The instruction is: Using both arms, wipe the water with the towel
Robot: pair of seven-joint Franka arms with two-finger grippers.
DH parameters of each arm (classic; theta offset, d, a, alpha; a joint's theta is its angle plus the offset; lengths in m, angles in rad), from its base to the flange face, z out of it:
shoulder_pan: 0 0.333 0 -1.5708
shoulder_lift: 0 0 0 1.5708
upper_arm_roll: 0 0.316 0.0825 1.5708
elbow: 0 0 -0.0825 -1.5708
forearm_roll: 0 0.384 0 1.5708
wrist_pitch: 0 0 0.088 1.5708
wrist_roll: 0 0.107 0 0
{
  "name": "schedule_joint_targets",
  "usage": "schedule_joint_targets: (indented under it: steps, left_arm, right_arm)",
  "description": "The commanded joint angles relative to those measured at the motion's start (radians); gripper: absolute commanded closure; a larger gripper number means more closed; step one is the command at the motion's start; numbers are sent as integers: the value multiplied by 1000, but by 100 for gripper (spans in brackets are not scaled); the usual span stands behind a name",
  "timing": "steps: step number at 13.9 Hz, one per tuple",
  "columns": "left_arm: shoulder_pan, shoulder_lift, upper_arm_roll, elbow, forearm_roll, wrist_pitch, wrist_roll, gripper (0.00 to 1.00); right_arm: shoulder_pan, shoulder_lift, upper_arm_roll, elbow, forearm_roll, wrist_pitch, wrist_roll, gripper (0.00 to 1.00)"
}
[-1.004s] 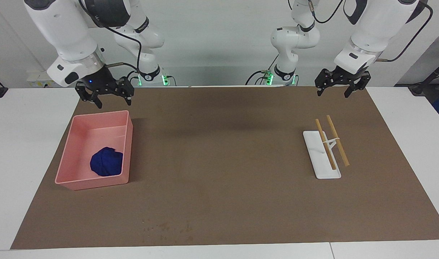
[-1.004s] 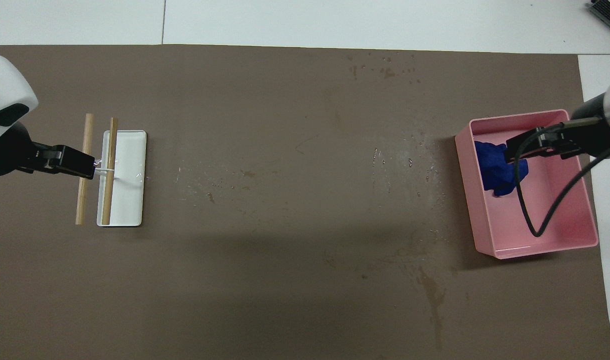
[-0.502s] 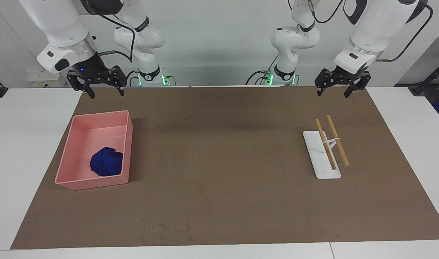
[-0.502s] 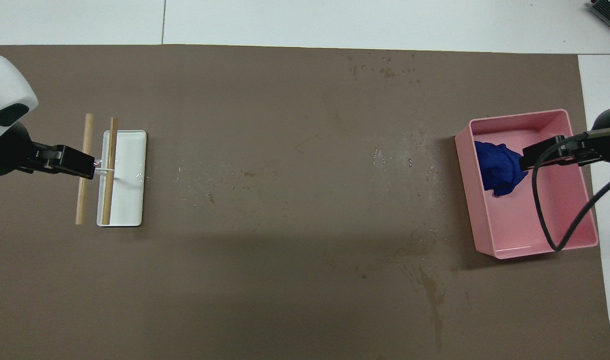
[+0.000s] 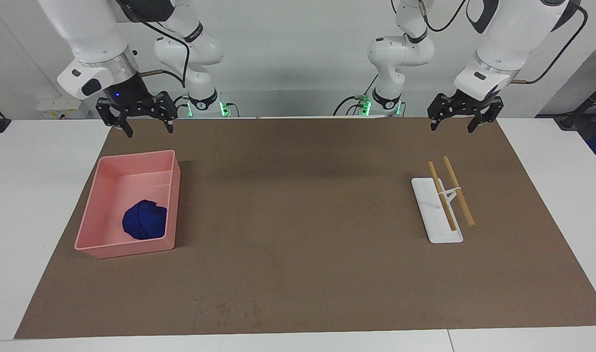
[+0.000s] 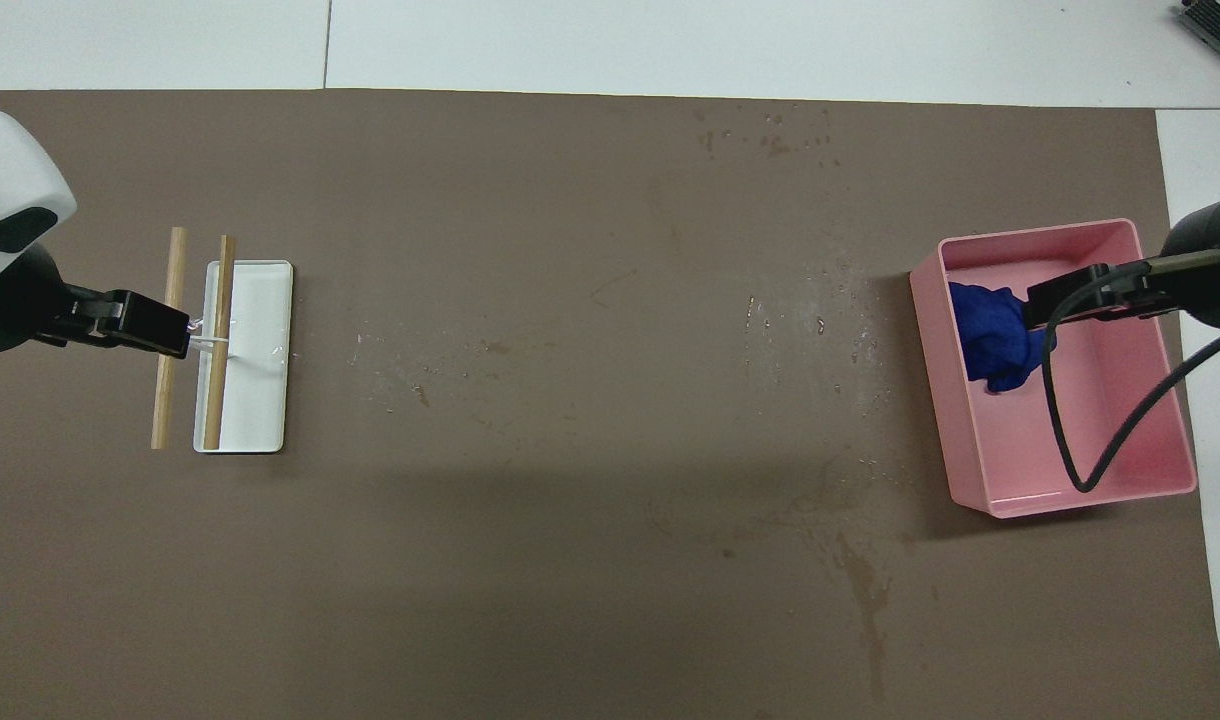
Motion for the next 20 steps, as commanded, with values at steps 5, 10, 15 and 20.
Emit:
schedule_joint_targets:
  steps: [5, 10, 15, 20]
  left_arm:
    - [14, -27, -8, -29, 9, -1, 12, 0]
    - [13, -27, -8, -29, 9, -1, 12, 0]
    - [14, -27, -8, -29, 9, -1, 12, 0]
    - [13, -27, -8, -29, 8, -1, 12, 0]
  right_arm:
    - [11, -26, -14, -70, 22, 59, -11, 0]
    - [11, -26, -14, -68, 20, 59, -19, 0]
    - [8, -24, -14, -68, 8, 76, -16, 0]
    - [5, -26, -15, -70, 8, 74, -17, 0]
